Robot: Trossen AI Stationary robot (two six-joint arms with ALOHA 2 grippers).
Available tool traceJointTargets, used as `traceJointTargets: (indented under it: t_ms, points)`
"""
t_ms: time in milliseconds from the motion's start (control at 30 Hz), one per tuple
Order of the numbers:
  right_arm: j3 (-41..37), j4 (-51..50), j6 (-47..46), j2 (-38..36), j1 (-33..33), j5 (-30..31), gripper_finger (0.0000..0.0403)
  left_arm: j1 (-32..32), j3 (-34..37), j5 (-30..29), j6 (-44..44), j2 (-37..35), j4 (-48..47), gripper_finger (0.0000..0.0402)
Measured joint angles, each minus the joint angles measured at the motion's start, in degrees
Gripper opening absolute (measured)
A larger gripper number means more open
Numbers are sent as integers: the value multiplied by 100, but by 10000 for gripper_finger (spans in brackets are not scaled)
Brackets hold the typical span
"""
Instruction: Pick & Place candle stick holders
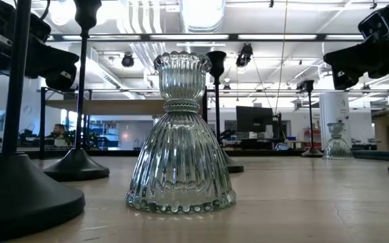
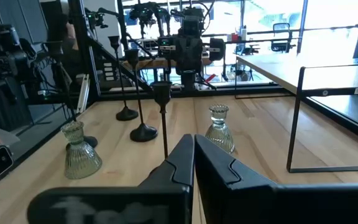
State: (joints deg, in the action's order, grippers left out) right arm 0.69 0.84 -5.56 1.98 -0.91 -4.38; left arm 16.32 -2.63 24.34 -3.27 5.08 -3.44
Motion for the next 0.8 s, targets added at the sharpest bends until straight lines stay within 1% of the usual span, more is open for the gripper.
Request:
traceJointTargets:
  t_ms: [567,633,733,800]
  points:
    - [0,-2,21,-2,1,1,8,-2,0,2,0,0,0,17]
    - [-1,44,-98,-2,2,27,8,-2,-2,2,1,0,0,16]
    - [0,573,-325,2,-11,614,8,0,0,0,0,-2,0,18]
    - [0,933,-382,0,-11,769,8,-2,-2,2,0,0,0,18]
